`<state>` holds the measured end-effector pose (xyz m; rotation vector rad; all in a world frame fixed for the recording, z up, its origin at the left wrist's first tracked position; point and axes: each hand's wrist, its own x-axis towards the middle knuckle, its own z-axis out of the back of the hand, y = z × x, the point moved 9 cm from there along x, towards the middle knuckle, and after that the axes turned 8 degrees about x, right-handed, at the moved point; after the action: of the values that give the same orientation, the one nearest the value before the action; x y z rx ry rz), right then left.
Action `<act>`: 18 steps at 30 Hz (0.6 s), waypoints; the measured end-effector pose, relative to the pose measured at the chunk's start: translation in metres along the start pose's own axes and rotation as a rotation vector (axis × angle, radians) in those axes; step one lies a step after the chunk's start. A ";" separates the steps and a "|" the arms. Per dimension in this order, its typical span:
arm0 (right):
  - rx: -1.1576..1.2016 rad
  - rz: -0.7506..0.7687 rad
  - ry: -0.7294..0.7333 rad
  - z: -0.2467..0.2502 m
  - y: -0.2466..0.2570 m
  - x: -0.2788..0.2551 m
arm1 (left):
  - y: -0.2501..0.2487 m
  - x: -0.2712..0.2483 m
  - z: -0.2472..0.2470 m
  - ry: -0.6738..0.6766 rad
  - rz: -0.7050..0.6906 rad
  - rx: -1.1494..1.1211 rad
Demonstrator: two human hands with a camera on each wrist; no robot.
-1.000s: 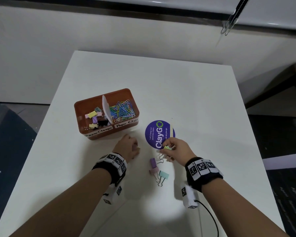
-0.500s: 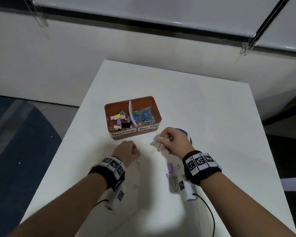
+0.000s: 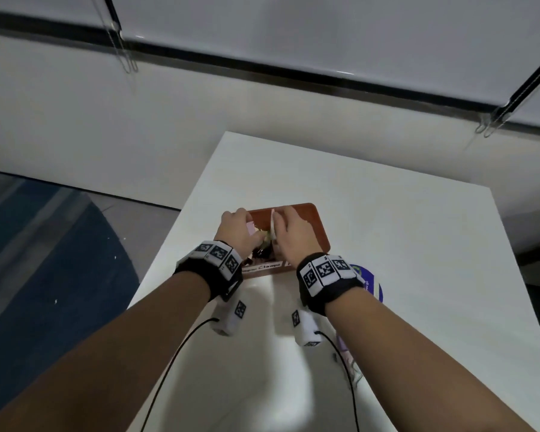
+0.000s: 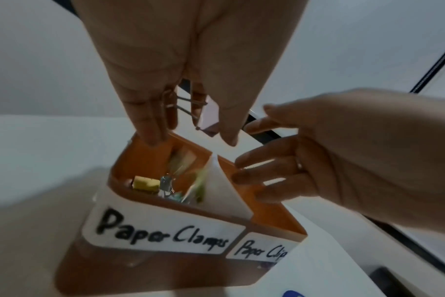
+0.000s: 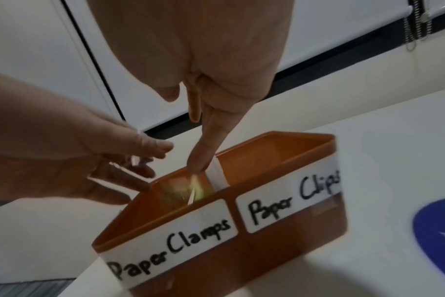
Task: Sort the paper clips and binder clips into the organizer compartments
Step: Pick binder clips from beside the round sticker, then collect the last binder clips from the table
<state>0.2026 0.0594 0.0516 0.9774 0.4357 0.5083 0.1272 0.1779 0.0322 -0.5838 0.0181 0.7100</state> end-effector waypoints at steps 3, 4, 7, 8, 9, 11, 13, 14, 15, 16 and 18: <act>0.049 0.010 -0.014 0.023 -0.014 -0.016 | -0.002 -0.001 -0.004 0.011 0.006 0.011; 0.081 -0.006 -0.005 0.032 -0.024 -0.024 | -0.004 -0.002 -0.005 0.015 0.001 0.008; 0.074 -0.088 -0.003 0.067 -0.063 -0.055 | -0.017 -0.013 -0.010 0.035 -0.074 -0.004; 0.014 -0.105 -0.020 0.082 -0.079 -0.066 | -0.024 -0.020 -0.015 0.045 -0.114 -0.012; -0.057 -0.124 -0.034 0.096 -0.095 -0.077 | -0.033 -0.030 -0.020 0.060 -0.154 -0.020; -0.189 -0.194 -0.035 0.121 -0.133 -0.101 | -0.053 -0.052 -0.037 0.099 -0.239 -0.027; -0.296 -0.322 -0.018 0.142 -0.174 -0.125 | -0.072 -0.073 -0.060 0.162 -0.308 -0.020; -0.353 -0.394 -0.016 0.152 -0.193 -0.138 | -0.080 -0.082 -0.074 0.202 -0.333 -0.011; -0.396 -0.459 -0.019 0.163 -0.209 -0.151 | -0.085 -0.090 -0.090 0.241 -0.344 0.004; -0.420 -0.506 -0.026 0.172 -0.222 -0.163 | -0.089 -0.097 -0.106 0.275 -0.345 0.018; -0.431 -0.564 -0.030 0.184 -0.244 -0.182 | -0.094 -0.109 -0.136 0.335 -0.338 0.047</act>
<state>0.2111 -0.2818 -0.0464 0.4152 0.5240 0.0661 0.1259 -0.0151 -0.0125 -0.6367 0.2414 0.2782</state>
